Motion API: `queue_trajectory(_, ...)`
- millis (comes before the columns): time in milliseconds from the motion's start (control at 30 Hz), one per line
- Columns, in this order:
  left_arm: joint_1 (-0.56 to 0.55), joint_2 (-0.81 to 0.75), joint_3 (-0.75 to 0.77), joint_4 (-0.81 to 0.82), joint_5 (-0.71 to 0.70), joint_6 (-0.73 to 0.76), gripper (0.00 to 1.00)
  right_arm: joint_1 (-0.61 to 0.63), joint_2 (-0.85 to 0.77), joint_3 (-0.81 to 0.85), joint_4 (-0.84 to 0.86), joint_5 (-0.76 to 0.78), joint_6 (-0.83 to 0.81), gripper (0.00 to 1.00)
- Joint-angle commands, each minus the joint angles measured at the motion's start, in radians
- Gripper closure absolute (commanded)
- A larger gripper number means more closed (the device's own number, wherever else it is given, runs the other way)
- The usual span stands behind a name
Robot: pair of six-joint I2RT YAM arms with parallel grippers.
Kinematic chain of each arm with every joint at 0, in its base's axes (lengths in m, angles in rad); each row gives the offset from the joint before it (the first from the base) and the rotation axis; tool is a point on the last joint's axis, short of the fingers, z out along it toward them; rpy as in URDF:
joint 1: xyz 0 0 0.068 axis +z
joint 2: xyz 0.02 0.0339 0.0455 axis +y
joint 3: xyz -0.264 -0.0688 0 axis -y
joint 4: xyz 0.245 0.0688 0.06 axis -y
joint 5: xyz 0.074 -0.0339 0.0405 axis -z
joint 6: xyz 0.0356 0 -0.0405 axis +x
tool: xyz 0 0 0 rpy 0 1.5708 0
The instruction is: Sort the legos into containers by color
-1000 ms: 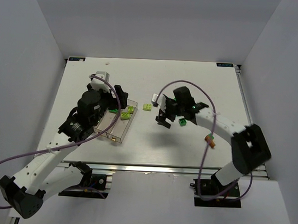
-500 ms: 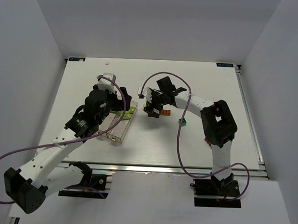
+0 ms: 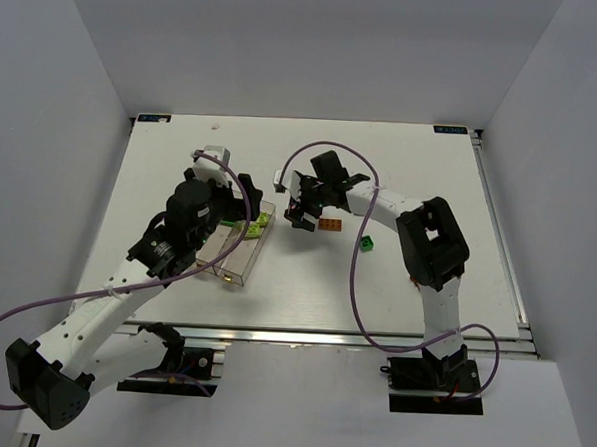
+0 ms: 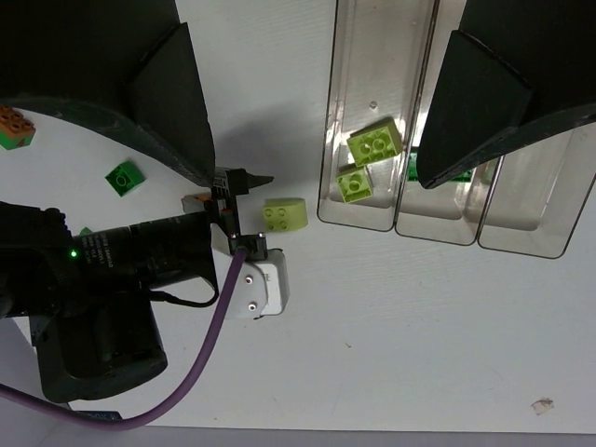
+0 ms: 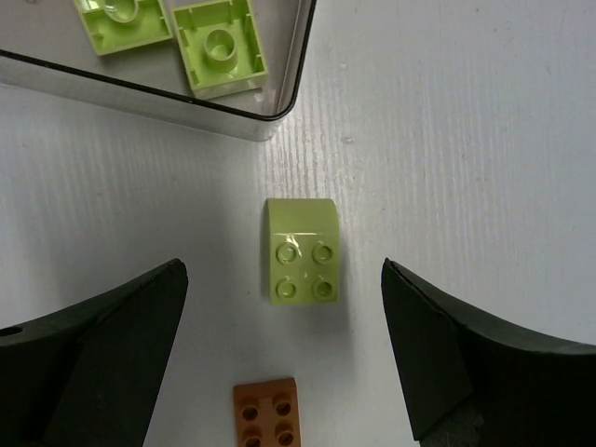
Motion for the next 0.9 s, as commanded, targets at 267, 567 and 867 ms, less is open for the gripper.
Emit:
queue_trajectory(267, -0.002, -0.029, -0.017, 0.021, -0.003, 0.017, 0.02, 0.005, 0.091, 0.087, 0.037, 0.069, 0.005, 0.11)
queue_trajectory(567, -0.002, -0.029, -0.017, 0.021, -0.002, 0.02, 0.02, 0.002, 0.118, 0.11, -0.032, 0.024, -0.023, 0.22)
queue_trajectory(867, -0.002, -0.045, -0.018, 0.026, 0.006, 0.019, 0.02, -0.012, 0.075, 0.108, -0.129, -0.042, -0.006, 0.79)
